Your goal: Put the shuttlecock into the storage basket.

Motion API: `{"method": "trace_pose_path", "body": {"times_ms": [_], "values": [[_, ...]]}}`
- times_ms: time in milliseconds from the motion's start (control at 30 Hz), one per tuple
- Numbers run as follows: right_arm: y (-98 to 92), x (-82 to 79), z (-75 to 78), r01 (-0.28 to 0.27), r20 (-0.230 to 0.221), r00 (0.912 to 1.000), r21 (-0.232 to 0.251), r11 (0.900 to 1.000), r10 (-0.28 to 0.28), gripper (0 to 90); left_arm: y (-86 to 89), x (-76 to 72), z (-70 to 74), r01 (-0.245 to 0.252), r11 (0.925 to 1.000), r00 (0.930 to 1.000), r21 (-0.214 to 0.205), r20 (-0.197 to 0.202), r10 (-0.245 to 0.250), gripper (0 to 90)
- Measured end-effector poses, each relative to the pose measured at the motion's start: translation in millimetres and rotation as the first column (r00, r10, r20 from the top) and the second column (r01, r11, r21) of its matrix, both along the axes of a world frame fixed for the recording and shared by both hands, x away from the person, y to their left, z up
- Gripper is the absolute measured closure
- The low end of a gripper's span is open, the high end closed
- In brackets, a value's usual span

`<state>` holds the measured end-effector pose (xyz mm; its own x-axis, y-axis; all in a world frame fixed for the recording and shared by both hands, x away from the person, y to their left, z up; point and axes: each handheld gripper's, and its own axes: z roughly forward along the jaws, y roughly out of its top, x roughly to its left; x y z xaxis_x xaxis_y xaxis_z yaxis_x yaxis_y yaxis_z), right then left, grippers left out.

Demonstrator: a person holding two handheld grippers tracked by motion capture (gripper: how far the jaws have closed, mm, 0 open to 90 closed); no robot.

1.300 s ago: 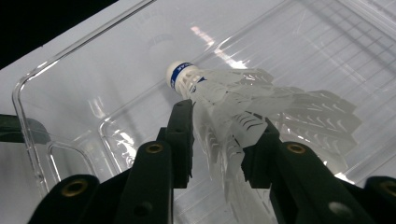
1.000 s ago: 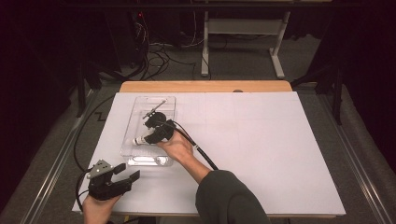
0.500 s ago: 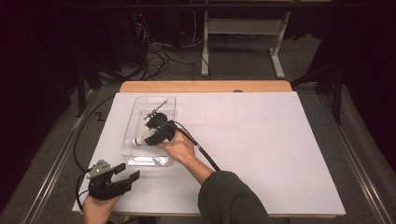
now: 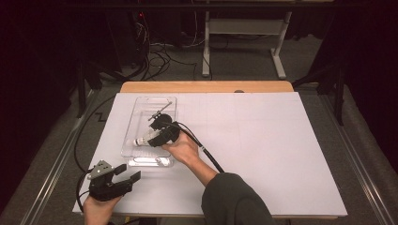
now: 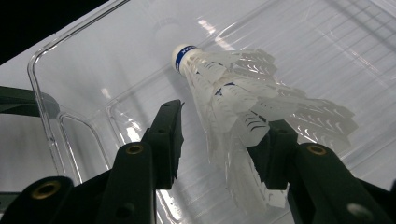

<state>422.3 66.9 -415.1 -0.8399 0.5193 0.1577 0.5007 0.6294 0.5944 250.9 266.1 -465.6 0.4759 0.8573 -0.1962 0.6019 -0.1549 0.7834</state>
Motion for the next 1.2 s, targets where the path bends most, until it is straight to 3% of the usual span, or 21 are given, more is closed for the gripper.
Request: {"method": "trace_pose_path", "body": {"times_ms": [800,1200], "values": [[-15.5,-0.4,-0.7,0.015,-0.014,0.9998,0.007,0.9999,-0.015,57.8,-0.3,0.4,-0.4,0.000,1.0000,1.0000,0.001,-0.003,0.000,32.9],[-26.5,-5.1,7.7,0.026,-0.003,0.9996,0.011,0.9996,-0.026,75.8,-1.0,0.6,-0.6,0.001,1.0000,1.0000,0.005,-0.003,-0.001,33.0]]}}
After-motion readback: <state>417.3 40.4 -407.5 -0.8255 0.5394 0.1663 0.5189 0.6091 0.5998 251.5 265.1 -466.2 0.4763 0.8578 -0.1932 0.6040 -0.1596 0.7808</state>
